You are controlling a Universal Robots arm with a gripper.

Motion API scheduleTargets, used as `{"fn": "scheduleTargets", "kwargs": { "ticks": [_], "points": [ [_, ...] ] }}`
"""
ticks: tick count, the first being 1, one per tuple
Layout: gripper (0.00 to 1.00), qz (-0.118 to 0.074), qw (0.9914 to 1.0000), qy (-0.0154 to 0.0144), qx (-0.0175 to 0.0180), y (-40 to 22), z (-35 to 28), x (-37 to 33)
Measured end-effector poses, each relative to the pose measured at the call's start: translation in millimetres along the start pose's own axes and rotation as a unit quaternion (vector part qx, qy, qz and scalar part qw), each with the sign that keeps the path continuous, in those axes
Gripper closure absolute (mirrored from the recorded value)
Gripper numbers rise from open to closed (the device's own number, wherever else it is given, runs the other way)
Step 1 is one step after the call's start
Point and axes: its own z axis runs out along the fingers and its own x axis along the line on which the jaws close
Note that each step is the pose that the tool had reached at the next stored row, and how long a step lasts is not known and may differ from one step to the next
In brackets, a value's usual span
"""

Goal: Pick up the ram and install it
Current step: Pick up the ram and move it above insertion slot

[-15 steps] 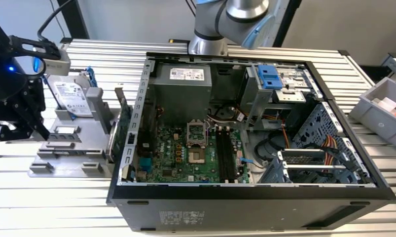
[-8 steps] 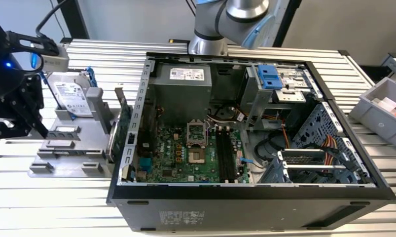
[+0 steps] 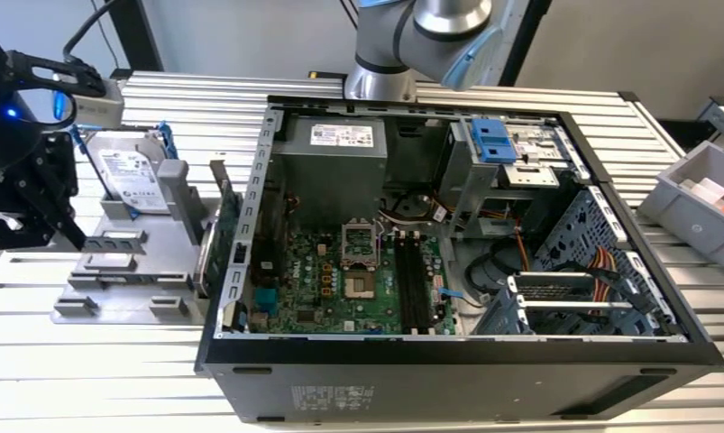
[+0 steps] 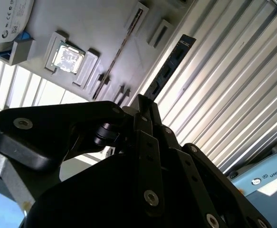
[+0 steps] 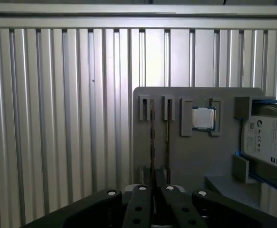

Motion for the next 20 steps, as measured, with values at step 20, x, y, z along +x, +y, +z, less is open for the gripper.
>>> {"fn": "scheduleTargets", "kwargs": {
  "ticks": [20],
  "points": [
    [1.0, 0.004, 0.99999, 0.0, 0.0001, -0.4, -18.8, -0.6]
  ]
}}
